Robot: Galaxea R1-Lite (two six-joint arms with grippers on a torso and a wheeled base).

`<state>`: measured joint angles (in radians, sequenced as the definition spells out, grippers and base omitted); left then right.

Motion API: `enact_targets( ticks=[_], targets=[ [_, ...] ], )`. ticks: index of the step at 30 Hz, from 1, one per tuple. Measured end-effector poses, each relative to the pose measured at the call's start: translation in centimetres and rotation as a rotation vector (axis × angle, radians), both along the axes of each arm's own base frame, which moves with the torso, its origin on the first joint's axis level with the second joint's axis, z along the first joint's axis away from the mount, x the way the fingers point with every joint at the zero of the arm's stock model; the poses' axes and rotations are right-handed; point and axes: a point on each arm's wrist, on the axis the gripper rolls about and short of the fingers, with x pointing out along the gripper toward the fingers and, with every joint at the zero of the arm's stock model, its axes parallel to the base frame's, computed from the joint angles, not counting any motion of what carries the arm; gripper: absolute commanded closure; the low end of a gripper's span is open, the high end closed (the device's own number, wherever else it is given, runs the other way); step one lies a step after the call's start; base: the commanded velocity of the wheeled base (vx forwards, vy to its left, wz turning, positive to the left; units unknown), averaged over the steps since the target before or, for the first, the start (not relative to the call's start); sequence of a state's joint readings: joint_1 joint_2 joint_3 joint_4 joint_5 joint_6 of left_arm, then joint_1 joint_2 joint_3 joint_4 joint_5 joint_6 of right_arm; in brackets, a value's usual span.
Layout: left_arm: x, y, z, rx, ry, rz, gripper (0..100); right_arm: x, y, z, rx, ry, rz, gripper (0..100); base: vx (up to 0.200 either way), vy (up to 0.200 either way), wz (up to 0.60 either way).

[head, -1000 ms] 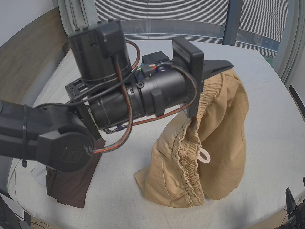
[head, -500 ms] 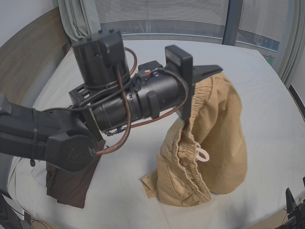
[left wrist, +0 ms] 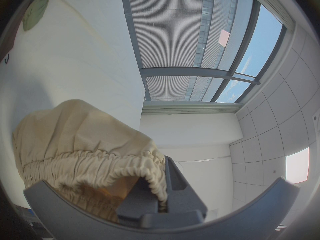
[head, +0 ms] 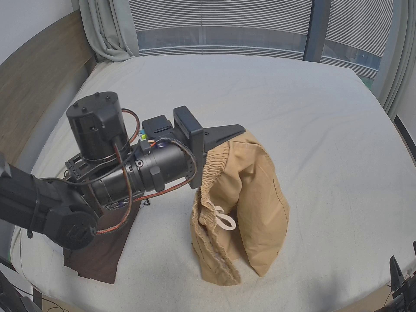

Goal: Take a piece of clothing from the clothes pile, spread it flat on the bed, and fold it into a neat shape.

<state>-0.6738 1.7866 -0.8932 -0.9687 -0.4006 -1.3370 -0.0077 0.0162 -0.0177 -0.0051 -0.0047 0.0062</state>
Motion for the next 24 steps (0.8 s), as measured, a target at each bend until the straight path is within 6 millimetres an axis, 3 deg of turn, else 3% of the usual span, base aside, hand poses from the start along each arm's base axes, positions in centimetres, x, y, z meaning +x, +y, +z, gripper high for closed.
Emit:
enact_targets(
  ticks=[13,24],
  targets=[
    [0.0,4.3,-1.6,0.022,-0.118,0.111,100,0.0,0.0,0.0,0.0,0.0,0.0,0,0.0,0.0,0.0],
    [-0.6,7.6,-4.1,0.103,-0.163,0.158,100,0.0,0.0,0.0,0.0,0.0,0.0,0,0.0,0.0,0.0]
  ],
)
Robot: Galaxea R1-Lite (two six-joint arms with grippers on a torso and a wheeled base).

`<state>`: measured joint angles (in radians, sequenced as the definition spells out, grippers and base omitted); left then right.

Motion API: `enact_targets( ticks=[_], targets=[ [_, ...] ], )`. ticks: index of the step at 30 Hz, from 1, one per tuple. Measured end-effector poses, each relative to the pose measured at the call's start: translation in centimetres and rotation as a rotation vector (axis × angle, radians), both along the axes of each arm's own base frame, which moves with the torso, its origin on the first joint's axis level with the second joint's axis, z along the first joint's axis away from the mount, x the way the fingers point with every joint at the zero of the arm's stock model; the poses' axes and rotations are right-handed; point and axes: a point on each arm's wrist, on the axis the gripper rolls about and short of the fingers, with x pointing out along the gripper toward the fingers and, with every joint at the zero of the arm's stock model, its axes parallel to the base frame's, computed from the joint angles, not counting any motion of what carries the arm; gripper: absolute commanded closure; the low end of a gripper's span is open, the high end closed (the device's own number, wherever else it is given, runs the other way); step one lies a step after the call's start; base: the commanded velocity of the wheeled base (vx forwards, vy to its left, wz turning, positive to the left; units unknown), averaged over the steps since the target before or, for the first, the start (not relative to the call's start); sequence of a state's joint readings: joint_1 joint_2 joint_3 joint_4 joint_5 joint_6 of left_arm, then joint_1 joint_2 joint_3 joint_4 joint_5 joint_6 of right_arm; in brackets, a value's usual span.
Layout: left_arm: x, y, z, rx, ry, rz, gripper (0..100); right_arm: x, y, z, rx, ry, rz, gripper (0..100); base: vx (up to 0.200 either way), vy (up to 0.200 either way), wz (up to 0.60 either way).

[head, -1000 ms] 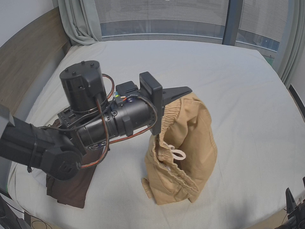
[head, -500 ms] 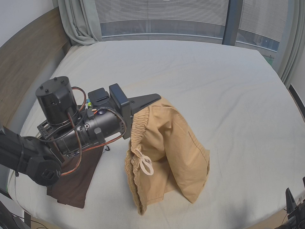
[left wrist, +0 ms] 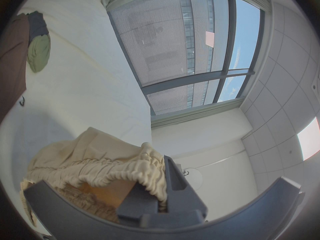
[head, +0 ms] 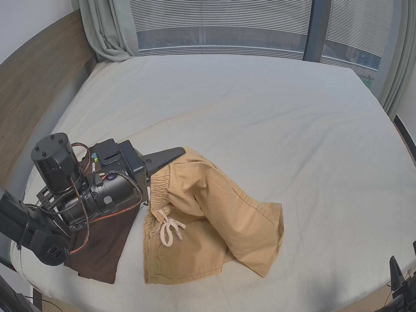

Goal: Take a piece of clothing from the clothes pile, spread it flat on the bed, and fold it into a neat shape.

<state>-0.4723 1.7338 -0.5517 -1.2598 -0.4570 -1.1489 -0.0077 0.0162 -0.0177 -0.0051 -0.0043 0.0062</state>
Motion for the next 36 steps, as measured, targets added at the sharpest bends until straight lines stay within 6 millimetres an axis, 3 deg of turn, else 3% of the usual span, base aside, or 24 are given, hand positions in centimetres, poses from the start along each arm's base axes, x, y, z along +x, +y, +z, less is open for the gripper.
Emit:
enact_targets(
  ticks=[20,27,36],
  targets=[
    [0.1,6.1,-3.5,0.139,-0.11,0.101,100,0.0,0.0,0.0,-0.003,0.0,0.0,0,0.0,0.0,0.0],
    [0.5,6.8,-5.9,0.26,-0.133,0.121,100,0.0,0.0,0.0,-0.004,0.0,0.0,0,0.0,0.0,0.0],
    [0.8,7.5,-7.1,0.307,-0.124,0.14,100,0.0,0.0,0.0,-0.004,0.0,0.0,0,0.0,0.0,0.0]
  ],
)
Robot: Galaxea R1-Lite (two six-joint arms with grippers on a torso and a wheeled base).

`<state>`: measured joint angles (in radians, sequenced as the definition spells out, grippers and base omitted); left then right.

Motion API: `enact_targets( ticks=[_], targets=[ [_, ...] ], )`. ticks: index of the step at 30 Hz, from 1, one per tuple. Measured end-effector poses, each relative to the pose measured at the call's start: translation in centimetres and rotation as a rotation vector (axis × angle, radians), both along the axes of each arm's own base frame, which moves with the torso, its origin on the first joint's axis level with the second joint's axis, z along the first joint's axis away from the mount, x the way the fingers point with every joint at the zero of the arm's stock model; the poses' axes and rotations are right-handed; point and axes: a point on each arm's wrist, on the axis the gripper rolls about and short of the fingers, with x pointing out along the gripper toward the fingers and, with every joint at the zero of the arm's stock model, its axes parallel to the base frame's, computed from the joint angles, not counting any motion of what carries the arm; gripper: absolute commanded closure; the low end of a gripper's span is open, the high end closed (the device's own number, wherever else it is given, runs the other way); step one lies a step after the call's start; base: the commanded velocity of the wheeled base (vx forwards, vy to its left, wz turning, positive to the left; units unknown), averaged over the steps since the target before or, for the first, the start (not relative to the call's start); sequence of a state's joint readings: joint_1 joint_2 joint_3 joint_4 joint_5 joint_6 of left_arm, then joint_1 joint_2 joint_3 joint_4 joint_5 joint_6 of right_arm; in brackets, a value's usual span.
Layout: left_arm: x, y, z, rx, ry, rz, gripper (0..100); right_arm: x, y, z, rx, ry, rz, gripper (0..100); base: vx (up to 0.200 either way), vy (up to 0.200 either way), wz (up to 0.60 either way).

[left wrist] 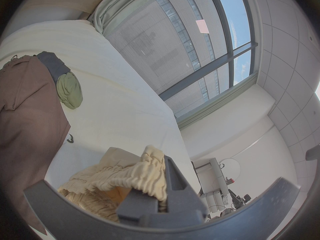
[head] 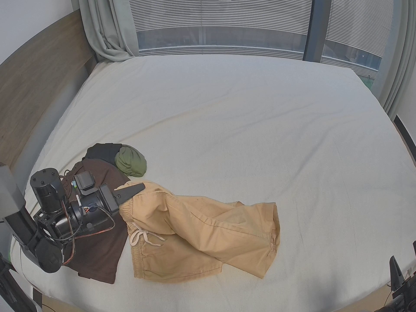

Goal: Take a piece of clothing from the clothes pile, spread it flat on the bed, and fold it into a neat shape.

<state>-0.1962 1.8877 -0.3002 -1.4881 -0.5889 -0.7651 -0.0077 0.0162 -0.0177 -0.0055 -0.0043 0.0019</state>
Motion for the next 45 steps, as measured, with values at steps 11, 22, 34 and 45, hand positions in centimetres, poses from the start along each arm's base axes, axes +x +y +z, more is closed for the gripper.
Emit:
enact_targets(
  ticks=[11,22,34,45],
  targets=[
    [0.2,0.1,-0.2,0.004,0.001,0.013,100,0.0,0.0,0.0,-0.004,0.0,0.001,0,0.0,0.0,0.0],
    [0.5,-0.1,-0.5,0.015,-0.034,0.011,100,-0.7,0.0,3.6,0.001,-0.149,0.031,0,0.0,0.0,0.0],
    [0.8,-0.2,-0.3,0.023,-0.057,0.02,100,4.3,0.6,9.5,0.222,0.048,0.29,0,0.0,0.0,0.0],
    [1.6,-0.3,0.2,0.024,-0.096,0.048,100,12.5,3.2,10.9,0.301,0.25,0.495,0,0.0,0.0,0.0]
  ],
)
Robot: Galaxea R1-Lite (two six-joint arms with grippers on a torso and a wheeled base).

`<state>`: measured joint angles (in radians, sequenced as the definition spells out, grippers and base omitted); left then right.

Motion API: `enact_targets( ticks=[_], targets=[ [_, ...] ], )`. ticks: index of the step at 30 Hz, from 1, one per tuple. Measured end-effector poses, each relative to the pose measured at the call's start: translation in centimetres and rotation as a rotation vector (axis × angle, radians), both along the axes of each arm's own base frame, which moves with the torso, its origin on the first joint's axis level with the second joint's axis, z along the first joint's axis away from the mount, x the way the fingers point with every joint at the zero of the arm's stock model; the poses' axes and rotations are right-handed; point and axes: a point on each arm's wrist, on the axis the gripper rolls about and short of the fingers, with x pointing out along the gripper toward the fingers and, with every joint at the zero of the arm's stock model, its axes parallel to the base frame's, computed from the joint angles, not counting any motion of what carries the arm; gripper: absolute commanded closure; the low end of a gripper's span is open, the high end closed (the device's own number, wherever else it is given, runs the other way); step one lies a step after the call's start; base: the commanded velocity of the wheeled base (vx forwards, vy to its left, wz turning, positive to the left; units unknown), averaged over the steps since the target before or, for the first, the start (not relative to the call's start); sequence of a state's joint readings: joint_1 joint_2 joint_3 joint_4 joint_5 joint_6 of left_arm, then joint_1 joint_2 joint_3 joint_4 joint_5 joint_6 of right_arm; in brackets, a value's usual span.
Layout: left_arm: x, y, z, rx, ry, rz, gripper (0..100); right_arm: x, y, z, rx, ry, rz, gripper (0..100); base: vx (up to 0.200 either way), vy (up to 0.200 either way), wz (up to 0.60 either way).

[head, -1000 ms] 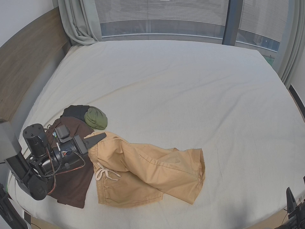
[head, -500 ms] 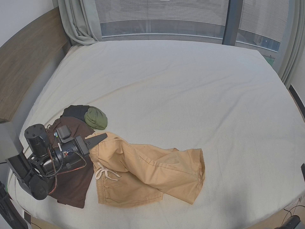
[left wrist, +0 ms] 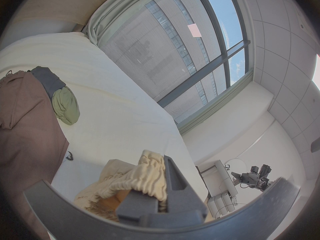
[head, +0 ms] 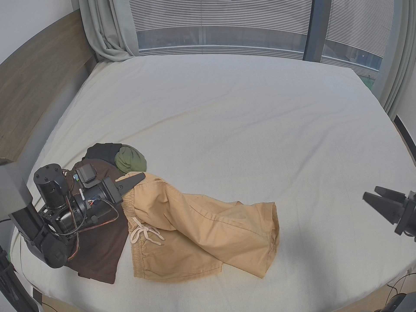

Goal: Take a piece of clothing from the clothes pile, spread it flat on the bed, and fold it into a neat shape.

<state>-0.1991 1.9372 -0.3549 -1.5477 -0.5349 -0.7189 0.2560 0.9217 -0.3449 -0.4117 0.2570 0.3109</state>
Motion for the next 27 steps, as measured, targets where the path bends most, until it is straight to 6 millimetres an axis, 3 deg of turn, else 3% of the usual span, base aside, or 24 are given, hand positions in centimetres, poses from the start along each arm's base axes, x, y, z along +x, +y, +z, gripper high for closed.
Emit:
enact_targets(
  ticks=[5,14,27],
  targets=[
    [0.3,0.0,0.0,0.0,-0.007,0.006,100,2.6,1.0,-0.8,0.013,0.096,0.066,0,0.0,0.0,0.0],
    [0.5,0.0,-0.3,0.01,-0.007,0.008,100,5.2,2.1,-2.8,0.056,0.262,0.201,0,0.0,0.0,0.0],
    [0.9,-0.1,-0.6,0.014,0.0,0.02,100,9.0,3.3,-5.1,0.087,0.284,0.23,0,0.0,0.0,0.0]
  ],
)
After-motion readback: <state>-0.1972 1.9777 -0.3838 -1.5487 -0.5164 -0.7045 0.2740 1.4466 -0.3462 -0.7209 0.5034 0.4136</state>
